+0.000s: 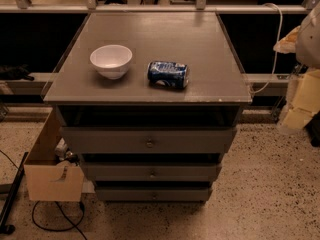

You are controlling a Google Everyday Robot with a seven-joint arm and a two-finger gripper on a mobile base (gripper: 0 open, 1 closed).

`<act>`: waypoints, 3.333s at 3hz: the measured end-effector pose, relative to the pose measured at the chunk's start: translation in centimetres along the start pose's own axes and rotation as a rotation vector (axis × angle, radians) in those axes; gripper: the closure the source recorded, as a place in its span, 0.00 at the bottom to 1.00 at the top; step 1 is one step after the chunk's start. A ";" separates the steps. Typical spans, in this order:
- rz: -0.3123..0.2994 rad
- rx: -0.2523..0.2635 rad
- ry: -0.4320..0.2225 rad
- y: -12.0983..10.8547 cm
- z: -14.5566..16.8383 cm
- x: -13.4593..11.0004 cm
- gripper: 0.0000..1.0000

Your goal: Open top drawer

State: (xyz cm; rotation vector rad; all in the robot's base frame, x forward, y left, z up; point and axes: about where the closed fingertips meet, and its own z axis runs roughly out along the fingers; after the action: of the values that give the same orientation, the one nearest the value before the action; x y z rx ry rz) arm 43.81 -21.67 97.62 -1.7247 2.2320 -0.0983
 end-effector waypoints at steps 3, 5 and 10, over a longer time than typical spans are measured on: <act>0.020 -0.011 -0.077 3.0 2.7 1.4 0.00; 0.046 -0.125 -0.321 8.1 9.0 4.2 0.00; 0.030 -0.218 -0.499 9.7 18.3 0.7 0.00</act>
Offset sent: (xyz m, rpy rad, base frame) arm -0.0140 -0.0016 -0.0331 0.0423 -0.0094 0.0096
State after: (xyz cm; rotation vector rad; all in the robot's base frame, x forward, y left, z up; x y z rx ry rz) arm 39.90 -17.20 77.70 -1.5943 1.9444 0.5408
